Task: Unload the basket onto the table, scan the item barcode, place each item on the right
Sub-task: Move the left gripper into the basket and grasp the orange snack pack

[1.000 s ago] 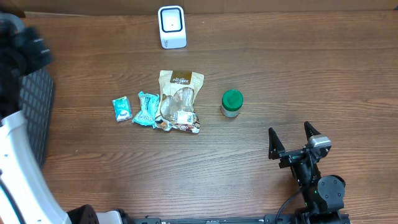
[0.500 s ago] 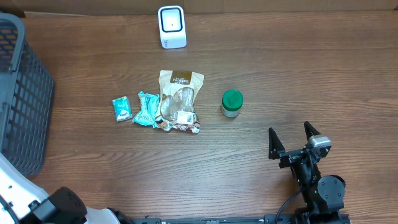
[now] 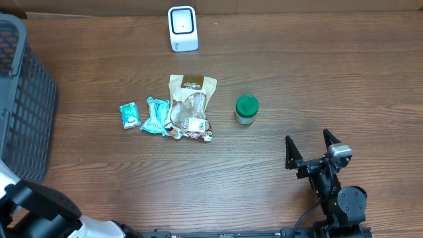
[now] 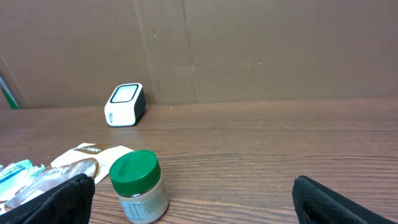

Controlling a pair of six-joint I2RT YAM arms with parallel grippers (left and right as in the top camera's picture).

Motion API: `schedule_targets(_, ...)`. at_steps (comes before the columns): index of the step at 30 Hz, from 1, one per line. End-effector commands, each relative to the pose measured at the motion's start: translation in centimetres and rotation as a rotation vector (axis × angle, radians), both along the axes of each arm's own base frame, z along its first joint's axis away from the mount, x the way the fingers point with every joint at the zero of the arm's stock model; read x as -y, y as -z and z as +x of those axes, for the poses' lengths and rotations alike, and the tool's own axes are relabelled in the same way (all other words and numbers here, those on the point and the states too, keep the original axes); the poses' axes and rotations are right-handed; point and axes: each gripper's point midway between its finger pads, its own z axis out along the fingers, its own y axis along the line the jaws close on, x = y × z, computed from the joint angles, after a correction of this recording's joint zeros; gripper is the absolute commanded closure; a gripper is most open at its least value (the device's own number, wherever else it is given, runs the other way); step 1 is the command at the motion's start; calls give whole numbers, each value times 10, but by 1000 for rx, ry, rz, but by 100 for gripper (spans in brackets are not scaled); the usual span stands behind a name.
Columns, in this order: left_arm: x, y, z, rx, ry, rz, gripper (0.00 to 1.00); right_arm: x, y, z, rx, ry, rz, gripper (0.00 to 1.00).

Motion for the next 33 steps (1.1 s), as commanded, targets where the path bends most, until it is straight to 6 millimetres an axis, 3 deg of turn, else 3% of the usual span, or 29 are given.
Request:
schedule_targets(1,-14,34,2,-131,142,5,2,-1,2,0,1,-7,6,0)
schedule_targets(5,-33,67,-1,-181,154,-24,0,-1,2,0,1,-7,6,0)
schedule_targets(8,-40,87,-9,-210,136,-63,6,-1,2,0,1,-7,6,0)
schedule_targets(15,-59,113,-23,-245,133,-88,8,-1,2,0,1,-7,6,0)
schedule_targets(22,-66,144,-16,-246,215,-132,12,-1,2,0,1,-7,6,0)
schedule_targets(28,-79,157,-12,-253,211,-99,16,-1,2,0,1,-7,6,0)
schedule_targets(33,-88,155,-6,-255,240,-55,20,-1,2,0,1,-7,6,0)
